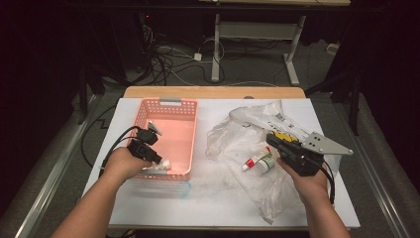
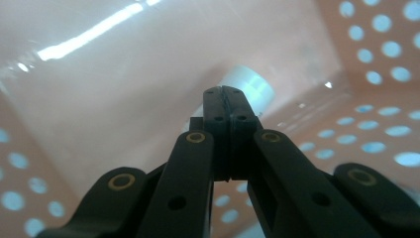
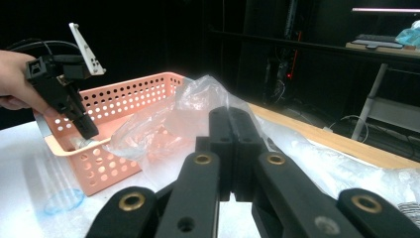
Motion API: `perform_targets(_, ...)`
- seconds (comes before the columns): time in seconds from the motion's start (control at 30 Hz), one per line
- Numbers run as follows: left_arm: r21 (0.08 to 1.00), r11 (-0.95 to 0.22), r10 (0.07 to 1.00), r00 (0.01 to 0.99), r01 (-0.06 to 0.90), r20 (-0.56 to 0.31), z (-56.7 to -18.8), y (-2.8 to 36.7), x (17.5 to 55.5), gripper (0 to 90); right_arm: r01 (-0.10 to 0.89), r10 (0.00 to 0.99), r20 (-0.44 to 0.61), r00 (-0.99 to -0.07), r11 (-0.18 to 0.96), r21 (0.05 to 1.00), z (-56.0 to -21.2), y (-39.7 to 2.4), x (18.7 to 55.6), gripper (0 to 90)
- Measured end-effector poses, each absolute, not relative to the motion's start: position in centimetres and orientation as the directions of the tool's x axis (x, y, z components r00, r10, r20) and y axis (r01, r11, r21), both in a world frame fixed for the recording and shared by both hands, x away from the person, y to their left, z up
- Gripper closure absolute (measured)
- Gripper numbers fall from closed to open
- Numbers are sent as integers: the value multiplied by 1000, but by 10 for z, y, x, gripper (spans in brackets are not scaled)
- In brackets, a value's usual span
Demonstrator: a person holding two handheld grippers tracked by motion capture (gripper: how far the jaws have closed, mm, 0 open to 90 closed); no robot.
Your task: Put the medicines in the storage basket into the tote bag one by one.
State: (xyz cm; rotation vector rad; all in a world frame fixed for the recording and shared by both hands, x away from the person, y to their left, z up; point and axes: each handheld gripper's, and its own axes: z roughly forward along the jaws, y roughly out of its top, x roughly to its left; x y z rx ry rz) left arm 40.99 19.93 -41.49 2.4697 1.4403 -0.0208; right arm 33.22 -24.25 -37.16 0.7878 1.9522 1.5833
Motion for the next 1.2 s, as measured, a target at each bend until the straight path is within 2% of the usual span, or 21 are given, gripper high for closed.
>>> perform_targets(0.1,276,-439,867,484,855,-118,-414,203,414,878,125,710,-21,-704,152,980,-372,-243,332,900)
perform_targets(0.2,327,-418,853,490,848,-181,-406,205,413,879,125,711,-21,-703,152,980,-372,-243,332,900)
perform_targets(0.27,310,-450,829,521,837,-204,-403,200,409,880,123,710,-23,-704,153,980,-372,-244,333,900)
perform_targets(0.37,233,-523,805,565,820,-182,-407,189,404,880,126,708,-21,-706,156,980,-373,-243,333,900)
perform_targets(0.53,178,-549,799,576,816,-176,-416,185,406,880,124,706,-23,-708,156,980,-372,-241,332,900)
perform_targets(0.73,229,-502,831,538,834,-141,-417,189,416,880,122,708,-25,-706,155,980,-372,-243,333,900)
perform_targets(0.9,331,-457,857,509,825,-84,-412,194,421,876,126,709,-20,-705,153,980,-372,-243,333,900)
perform_targets(0.97,376,-448,853,514,811,-93,-408,196,422,801,127,710,-17,-704,150,980,-372,-244,333,900)
perform_targets(1.07,409,-421,861,498,810,-101,-409,203,429,552,124,709,-21,-705,152,980,-372,-244,333,900)
perform_targets(1.1,408,-404,871,481,819,-103,-412,205,433,495,125,708,-20,-706,153,980,-372,-243,333,900)
perform_targets(1.17,390,-380,882,455,839,-120,-417,210,442,428,128,705,-19,-709,155,980,-373,-241,332,900)
perform_targets(1.2,369,-370,887,443,852,-133,-419,211,446,424,124,702,-23,-711,158,980,-373,-241,333,900)
